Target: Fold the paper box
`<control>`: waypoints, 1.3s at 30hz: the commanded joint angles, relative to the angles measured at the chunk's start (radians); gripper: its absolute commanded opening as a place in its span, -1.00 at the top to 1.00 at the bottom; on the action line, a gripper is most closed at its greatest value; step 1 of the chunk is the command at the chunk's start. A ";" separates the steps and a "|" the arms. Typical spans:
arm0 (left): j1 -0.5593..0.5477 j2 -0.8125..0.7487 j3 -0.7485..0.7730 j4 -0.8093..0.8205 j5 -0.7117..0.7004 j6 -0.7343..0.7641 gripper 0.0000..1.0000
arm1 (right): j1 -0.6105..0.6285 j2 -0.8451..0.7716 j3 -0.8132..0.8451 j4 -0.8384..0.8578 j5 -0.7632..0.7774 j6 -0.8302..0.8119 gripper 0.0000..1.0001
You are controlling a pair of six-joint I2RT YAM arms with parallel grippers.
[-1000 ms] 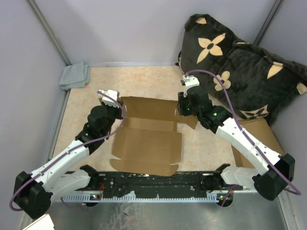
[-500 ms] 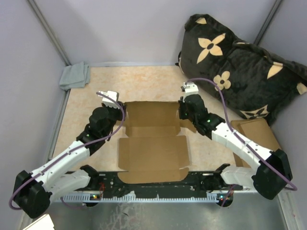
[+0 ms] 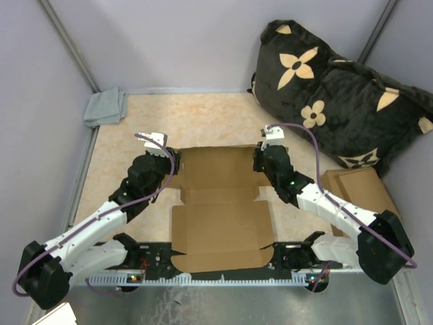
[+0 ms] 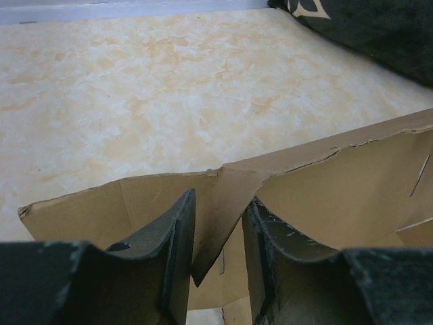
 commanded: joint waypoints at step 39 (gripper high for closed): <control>-0.031 0.031 0.071 -0.033 -0.024 0.003 1.00 | 0.021 -0.014 0.058 0.131 0.082 0.121 1.00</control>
